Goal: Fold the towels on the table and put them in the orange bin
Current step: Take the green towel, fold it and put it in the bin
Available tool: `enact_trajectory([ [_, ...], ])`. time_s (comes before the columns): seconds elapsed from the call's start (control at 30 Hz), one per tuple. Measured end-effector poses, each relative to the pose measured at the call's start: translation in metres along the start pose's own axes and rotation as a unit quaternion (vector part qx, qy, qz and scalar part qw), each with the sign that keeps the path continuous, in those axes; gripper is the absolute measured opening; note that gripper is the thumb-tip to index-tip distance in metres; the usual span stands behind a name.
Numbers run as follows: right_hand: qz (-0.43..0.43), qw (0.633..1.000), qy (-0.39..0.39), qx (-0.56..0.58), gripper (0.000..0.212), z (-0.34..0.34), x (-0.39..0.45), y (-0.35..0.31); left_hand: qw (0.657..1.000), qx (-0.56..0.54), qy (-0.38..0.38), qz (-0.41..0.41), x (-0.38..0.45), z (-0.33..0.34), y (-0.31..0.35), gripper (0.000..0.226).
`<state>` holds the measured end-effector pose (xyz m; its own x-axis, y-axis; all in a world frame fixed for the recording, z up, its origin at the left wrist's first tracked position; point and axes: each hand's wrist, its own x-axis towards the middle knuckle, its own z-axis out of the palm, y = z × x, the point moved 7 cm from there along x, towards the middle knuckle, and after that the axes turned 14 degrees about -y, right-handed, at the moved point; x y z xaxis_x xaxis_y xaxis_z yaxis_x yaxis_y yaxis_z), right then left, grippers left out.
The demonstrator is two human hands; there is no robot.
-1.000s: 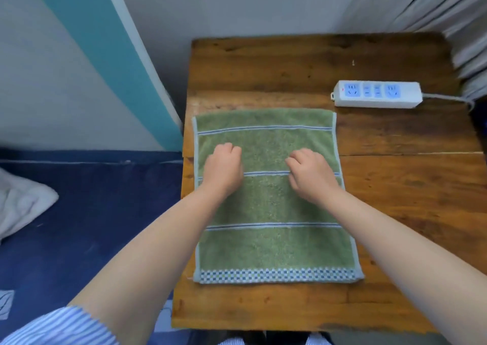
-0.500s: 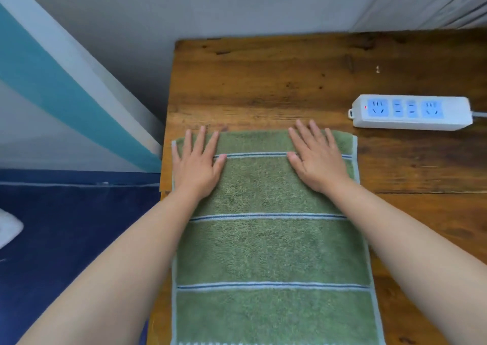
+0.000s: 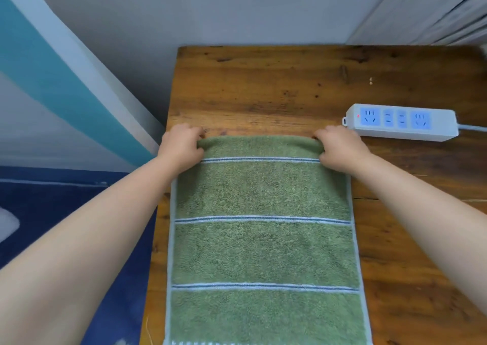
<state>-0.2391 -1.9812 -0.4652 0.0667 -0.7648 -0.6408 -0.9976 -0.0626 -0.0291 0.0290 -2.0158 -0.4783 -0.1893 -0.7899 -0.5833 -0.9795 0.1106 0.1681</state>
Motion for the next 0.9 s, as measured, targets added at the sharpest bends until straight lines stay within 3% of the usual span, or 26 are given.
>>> enact_trajectory([
  [0.03,0.006,1.0,-0.029,0.01,0.014,-0.003,0.002,-0.001,1.0,-0.002,-0.008,-0.001,0.0,-0.002,0.001,0.035],
  [0.1,0.01,0.999,-0.038,0.03,0.012,-0.013,0.001,0.0,1.0,-0.019,0.008,-0.009,-0.005,-0.009,0.0,0.033],
  [0.2,0.011,0.995,0.081,0.059,0.022,-0.048,-0.01,0.008,0.993,-0.051,0.105,-0.015,-0.021,-0.036,-0.002,0.029],
  [0.33,0.02,0.964,0.262,0.05,0.027,-0.093,-0.04,0.014,0.968,-0.066,0.241,0.02,-0.045,-0.082,0.009,0.028],
  [0.43,-0.02,0.944,0.326,0.05,0.022,-0.098,-0.067,0.012,0.959,-0.03,0.264,0.096,-0.067,-0.088,0.024,0.023],
  [0.5,-0.061,0.944,0.321,0.04,0.022,-0.081,-0.087,0.007,0.959,0.0,0.226,0.168,-0.087,-0.07,0.031,0.017],
  [0.63,-0.085,0.967,0.235,0.042,0.012,-0.023,-0.118,0.0,0.958,0.068,0.086,0.263,-0.12,-0.012,0.037,0.009],
  [0.77,-0.093,0.979,0.178,0.037,0.015,0.022,-0.14,-0.009,0.951,0.19,-0.062,0.238,-0.129,0.041,0.04,0.008],
  [0.9,-0.097,0.986,0.134,0.0,0.015,0.051,-0.15,-0.012,0.933,0.255,-0.132,0.218,-0.141,0.067,0.047,0.014],
])
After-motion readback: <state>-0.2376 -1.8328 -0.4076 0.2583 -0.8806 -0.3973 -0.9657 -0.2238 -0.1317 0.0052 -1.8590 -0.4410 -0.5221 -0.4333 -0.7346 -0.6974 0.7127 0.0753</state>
